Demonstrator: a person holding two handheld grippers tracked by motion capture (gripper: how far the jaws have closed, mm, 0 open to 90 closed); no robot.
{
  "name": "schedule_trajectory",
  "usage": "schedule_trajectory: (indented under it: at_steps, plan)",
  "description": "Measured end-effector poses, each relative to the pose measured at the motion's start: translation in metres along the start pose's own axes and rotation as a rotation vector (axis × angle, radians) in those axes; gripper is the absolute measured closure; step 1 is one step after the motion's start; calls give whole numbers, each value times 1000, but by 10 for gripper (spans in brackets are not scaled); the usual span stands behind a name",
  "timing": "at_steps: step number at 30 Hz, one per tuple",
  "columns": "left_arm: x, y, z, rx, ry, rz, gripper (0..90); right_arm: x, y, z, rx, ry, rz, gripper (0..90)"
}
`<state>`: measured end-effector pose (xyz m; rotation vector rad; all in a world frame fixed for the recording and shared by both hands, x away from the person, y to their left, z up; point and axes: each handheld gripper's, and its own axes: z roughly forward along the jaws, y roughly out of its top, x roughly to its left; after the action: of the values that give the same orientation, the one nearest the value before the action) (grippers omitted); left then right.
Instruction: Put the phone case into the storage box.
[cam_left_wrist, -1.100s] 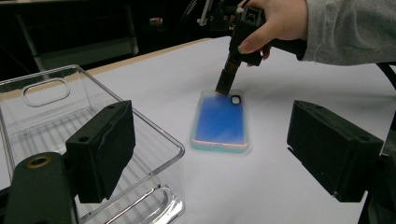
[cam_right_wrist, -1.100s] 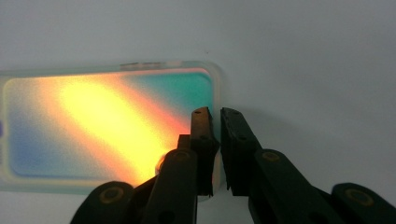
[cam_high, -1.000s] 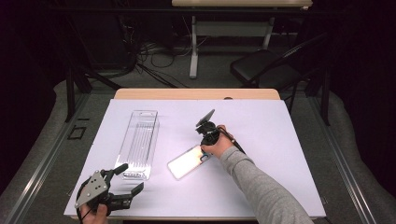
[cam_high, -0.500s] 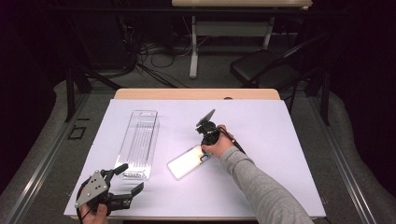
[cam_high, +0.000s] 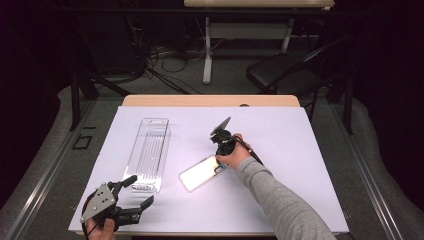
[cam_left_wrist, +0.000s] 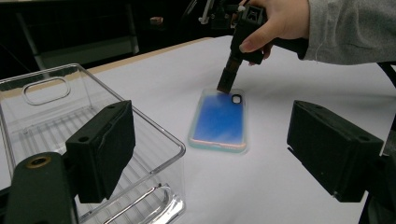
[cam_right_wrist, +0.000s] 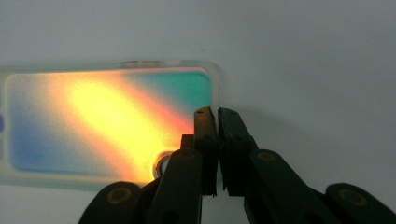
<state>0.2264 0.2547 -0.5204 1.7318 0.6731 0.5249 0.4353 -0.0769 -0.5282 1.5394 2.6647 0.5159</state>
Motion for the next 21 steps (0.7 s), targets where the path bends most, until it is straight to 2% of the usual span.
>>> schedule_trajectory:
  at_steps: [1, 2, 6, 7, 11, 15, 16, 21]
  plan:
    - [0, 0, 0, 0, 0, 0, 157, 0, 0, 0, -1, 0, -1, 869]
    - [0, 0, 0, 0, 0, 0, 157, -1, 0, 0, -6, -3, -23, 869]
    - [0, 0, 0, 0, 0, 0, 157, -1, 0, 0, -4, 0, -11, 871]
    - [0, 0, 0, 0, 0, 0, 157, -1, 0, 0, -5, -3, -23, 871]
    - [0, 0, 0, 1, -1, 1, 157, -1, 1, -3, 34, -13, -32, 872]
    - [0, 0, 0, 1, -1, 0, 157, -1, 1, -2, 25, -8, -30, 873]
    - [0, 0, 0, 2, 0, 0, 157, -1, 0, 0, -3, 1, -20, 873]
    - [0, 0, 0, 2, -1, 1, 157, 0, 0, 0, 1, 0, -8, 874]
